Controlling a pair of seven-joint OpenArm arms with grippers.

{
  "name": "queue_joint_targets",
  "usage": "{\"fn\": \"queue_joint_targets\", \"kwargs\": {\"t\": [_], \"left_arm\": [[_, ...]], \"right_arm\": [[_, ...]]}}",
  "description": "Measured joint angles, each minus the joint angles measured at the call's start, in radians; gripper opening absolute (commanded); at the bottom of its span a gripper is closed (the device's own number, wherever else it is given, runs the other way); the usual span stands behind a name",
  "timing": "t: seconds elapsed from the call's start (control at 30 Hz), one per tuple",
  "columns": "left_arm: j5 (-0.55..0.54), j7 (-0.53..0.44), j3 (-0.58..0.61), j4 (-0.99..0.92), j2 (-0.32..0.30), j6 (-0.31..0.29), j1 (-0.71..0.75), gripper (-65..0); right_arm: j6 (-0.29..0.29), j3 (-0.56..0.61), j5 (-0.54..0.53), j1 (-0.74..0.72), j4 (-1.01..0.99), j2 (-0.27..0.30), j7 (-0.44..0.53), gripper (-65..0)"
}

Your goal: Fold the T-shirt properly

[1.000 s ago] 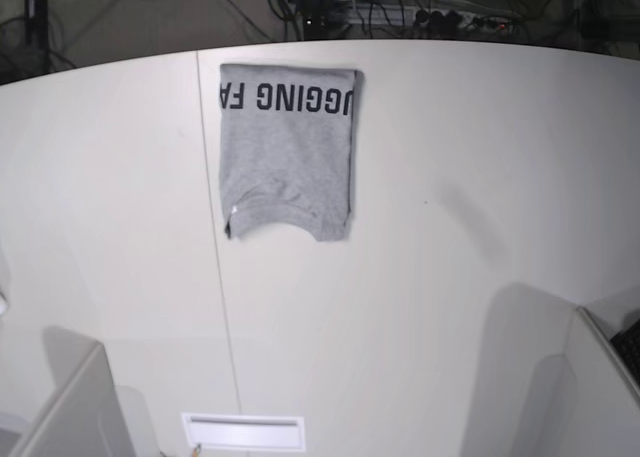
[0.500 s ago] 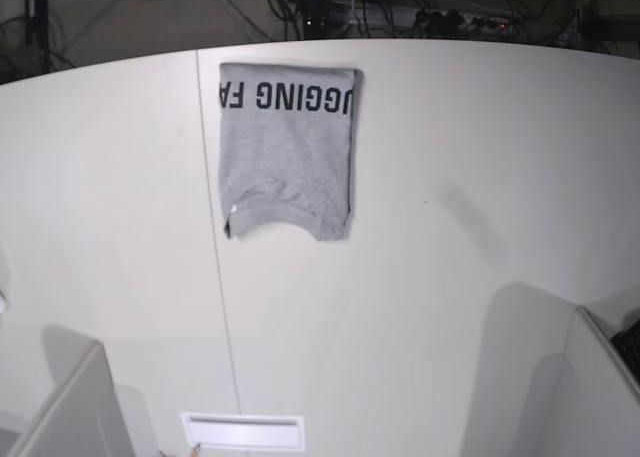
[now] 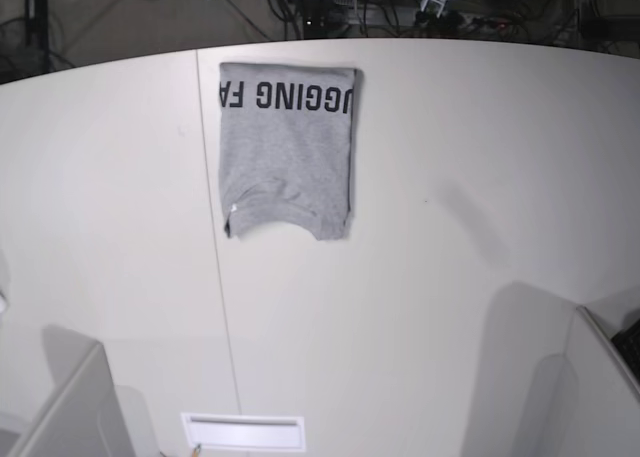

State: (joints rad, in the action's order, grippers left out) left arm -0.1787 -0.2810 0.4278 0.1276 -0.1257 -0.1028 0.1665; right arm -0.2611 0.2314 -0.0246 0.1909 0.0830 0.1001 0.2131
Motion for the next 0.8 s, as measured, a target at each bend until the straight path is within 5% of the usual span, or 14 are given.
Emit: {"fn": "queue_joint_targets", "kwargs": {"t": [0.17, 0.33, 0.8], "left_arm": [[0.076, 0.014, 0.002, -0.003, 0.042, -0.034, -0.014, -65.0], [0.076, 0.014, -0.006, -0.003, 0.019, -0.013, -0.036, -65.0], [0.076, 0.015, 0.000, -0.008, 0.024, -0.017, -0.027, -65.0]], "right_arm": [[0.003, -0.003, -0.001, -0.036, 0.003, -0.004, 0.015, -65.0], [0.089, -0.002, 0.000, -0.028, 0.002, -0.005, 0.009, -65.0], [0.089, -0.004, -0.001, -0.076, -0.004, -0.013, 0.016, -65.0]]}}
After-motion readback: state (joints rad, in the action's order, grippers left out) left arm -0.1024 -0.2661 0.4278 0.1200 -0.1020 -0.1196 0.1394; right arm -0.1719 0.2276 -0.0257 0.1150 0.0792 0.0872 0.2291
